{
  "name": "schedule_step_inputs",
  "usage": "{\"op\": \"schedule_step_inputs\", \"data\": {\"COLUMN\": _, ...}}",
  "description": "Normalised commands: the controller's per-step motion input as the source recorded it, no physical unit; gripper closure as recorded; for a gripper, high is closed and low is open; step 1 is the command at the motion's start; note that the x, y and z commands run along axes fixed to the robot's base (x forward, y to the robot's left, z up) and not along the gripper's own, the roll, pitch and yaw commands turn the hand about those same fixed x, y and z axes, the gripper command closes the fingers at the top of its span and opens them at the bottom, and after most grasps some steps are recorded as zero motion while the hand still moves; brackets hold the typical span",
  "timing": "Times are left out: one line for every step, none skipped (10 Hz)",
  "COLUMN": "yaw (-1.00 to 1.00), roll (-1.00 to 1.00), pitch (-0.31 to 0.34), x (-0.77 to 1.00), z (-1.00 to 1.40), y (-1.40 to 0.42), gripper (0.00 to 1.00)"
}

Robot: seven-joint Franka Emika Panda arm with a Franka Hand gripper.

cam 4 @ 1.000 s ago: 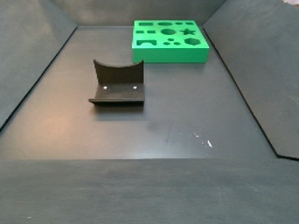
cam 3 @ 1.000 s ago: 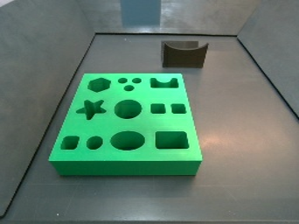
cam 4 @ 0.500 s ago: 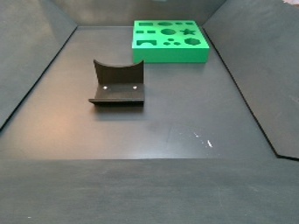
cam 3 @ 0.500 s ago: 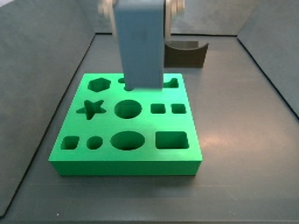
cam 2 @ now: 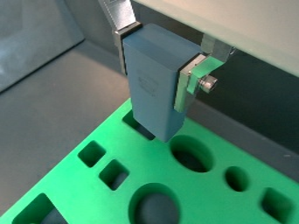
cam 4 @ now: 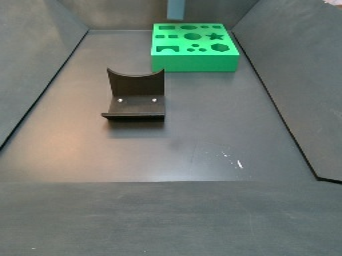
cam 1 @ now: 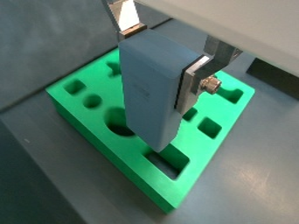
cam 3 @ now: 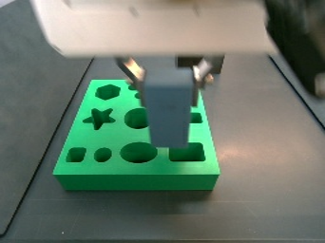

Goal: Insert the rectangle object.

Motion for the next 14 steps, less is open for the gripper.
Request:
{"op": "schedule_step_inputs", "data": {"yaw": 0.06, "roll": 0.00, "pitch": 0.010, "x": 0.50, "z": -0.37, "y": 0.00, "gripper": 1.00}}
{"op": "schedule_step_inputs", "data": {"yaw": 0.04, "roll": 0.00, "pitch": 0.000, "x": 0.47, "z": -0.37, "y": 0.00, "gripper": 1.00}}
{"op": "schedule_step_inputs", "data": {"yaw": 0.01, "roll": 0.00, "pitch": 0.000, "x": 0.50, "z": -0.36, "y": 0.00, "gripper": 1.00}}
{"op": "schedule_step_inputs", "data": {"yaw": 0.00, "roll": 0.00, "pitch": 0.000, "x": 0.50, "z": -0.34, "y": 0.00, "gripper": 1.00}}
{"op": "schedule_step_inputs", "data": {"yaw": 0.02, "roll": 0.00, "pitch": 0.000, "x": 0.17, "z": -0.41, "y": 0.00, "gripper": 1.00}}
{"op": "schedule_step_inputs", "data": {"yaw": 0.00, "roll": -0.03, "pitch": -0.121, "x": -0.21, "z": -0.48, "y": -0.03, "gripper": 1.00}}
{"op": "schedule_step_inputs", "data": {"yaw": 0.09, "roll": 0.00, "pitch": -0.149, "x": -0.52, "z": -0.44, "y": 0.00, "gripper": 1.00}}
{"op": "schedule_step_inputs", "data": {"yaw": 0.07, "roll": -0.01, "pitch": -0.136, "x": -0.56, "z": -0.35, "y": 0.00, "gripper": 1.00}}
{"op": "schedule_step_inputs", "data": {"yaw": 0.05, "roll": -0.03, "pitch": -0.117, "x": -0.32, "z": -0.34, "y": 0.00, "gripper": 1.00}}
{"op": "schedule_step_inputs", "data": {"yaw": 0.02, "roll": 0.00, "pitch": -0.031, "x": 0.17, "z": -0.42, "y": 0.00, "gripper": 1.00}}
{"op": "schedule_step_inputs", "data": {"yaw": 0.00, "roll": 0.00, "pitch": 0.000, "x": 0.15, "z": -0.40, "y": 0.08, "gripper": 1.00}}
{"op": "schedule_step_inputs", "data": {"yaw": 0.00, "roll": 0.00, "pitch": 0.000, "x": -0.01, "z": -0.32, "y": 0.14, "gripper": 1.00}}
{"op": "schedule_step_inputs", "data": {"yaw": 0.03, "roll": 0.00, "pitch": -0.036, "x": -0.04, "z": -0.41, "y": 0.11, "gripper": 1.00}}
{"op": "schedule_step_inputs", "data": {"yaw": 0.05, "roll": 0.00, "pitch": -0.033, "x": 0.21, "z": -0.62, "y": 0.00, "gripper": 1.00}}
